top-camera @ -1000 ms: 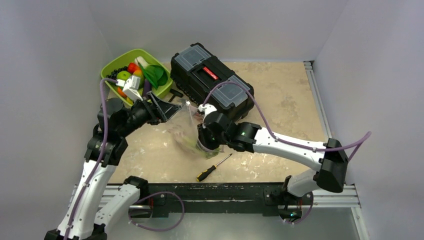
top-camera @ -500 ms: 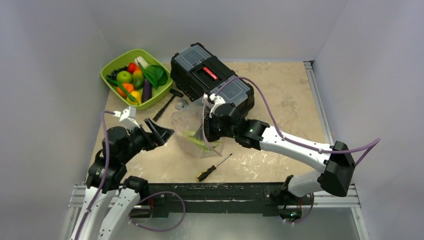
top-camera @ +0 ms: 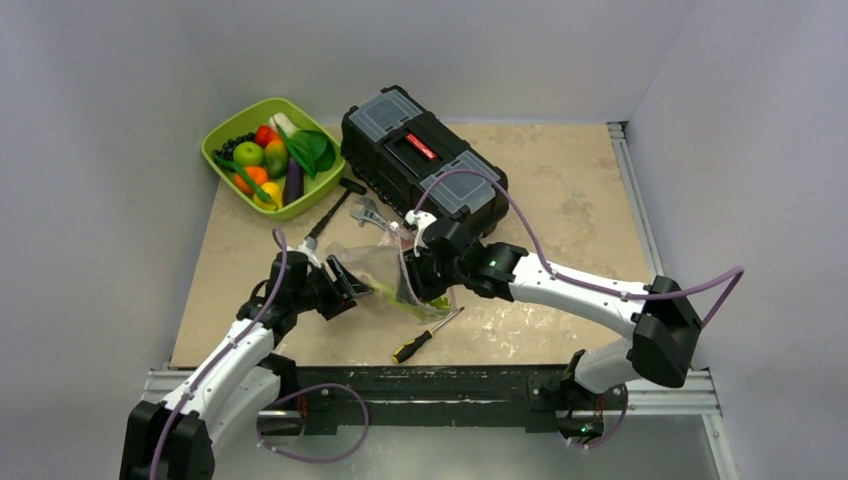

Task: Place the food in the zip-top bag and seal the zipper
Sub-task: Adjust the fake vegetable in the zipper food storage bag.

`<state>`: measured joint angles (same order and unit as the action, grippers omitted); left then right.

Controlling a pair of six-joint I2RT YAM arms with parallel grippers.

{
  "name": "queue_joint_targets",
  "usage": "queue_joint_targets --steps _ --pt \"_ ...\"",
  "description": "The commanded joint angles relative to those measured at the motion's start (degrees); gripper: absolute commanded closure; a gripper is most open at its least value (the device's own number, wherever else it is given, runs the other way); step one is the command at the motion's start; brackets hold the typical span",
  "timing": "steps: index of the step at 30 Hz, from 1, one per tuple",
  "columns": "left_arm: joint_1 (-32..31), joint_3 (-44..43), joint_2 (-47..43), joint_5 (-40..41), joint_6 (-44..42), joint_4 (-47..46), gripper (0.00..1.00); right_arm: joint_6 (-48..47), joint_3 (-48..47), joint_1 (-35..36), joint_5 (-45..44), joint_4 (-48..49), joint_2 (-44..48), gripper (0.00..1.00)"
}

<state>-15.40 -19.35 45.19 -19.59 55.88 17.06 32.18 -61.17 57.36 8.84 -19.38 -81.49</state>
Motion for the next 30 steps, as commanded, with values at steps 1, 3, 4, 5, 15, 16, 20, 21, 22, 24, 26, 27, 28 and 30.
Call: queue_joint_targets --steps 1,3,4,5,15,16,20,21,22,24,26,27,28,30 --pt "0.19 1.97 2.05 -2.93 4.52 -14.92 0.41 -3.71 -0.78 0.29 1.15 0.08 -2.26 0.61" --pt "0.19 3.59 2.1 -2.4 5.57 -16.1 0.42 -4.76 0.02 0.41 -0.56 1.34 -3.22 0.56" --pt "0.19 4.24 2.14 -2.38 6.24 -18.32 0.42 -5.4 0.57 0.51 -1.74 2.15 -3.57 0.53" --pt "0.19 4.66 2.27 -2.5 6.72 -19.13 0.42 -6.18 1.13 0.62 -2.7 3.0 -3.92 0.5" --pt "0.15 5.45 1.11 -2.87 7.49 -19.1 0.43 -11.07 11.63 3.76 -12.12 18.8 -3.9 0.55" --pt "0.19 5.34 0.73 -2.89 7.42 -18.75 0.43 -11.12 11.97 3.85 -12.92 19.79 -3.96 0.62" --pt "0.19 4.55 -2.37 -2.32 6.61 -14.81 0.43 -9.54 12.48 3.81 -12.89 22.54 -4.07 1.0" --pt "0.19 4.16 -3.51 -2.11 6.1 -13.16 0.43 -7.83 12.48 3.81 -12.59 22.74 -3.73 1.0" --pt "0.18 3.41 -4.95 -1.76 5.22 -11.27 0.42 -6.72 12.43 3.76 -12.24 22.99 -3.2 1.0" --pt "0.19 1.63 -8.37 -0.63 3.17 -5.36 0.4 -4.4 11.84 3.68 -11.75 23.3 -1.71 1.0" --pt "0.19 -0.91 -12.24 0.88 0.66 0.67 0.37 -0.81 11.73 2.85 -10.47 24.28 0.8 1.0" --pt "0.24 -2.58 -14.09 1.85 -0.91 3.58 0.36 0.93 11.91 2.21 -9.58 25.17 1.82 1.0" --pt "0.2 -4.14 -15.99 2.77 -2.23 6.92 0.36 2.58 12.01 1.51 -9.13 26.19 2.77 1.0" --pt "0.15 -7.79 -20.13 6.74 -4.21 14.13 0.35 5.7 11.86 0.12 -5.86 28.03 4.13 1.0"
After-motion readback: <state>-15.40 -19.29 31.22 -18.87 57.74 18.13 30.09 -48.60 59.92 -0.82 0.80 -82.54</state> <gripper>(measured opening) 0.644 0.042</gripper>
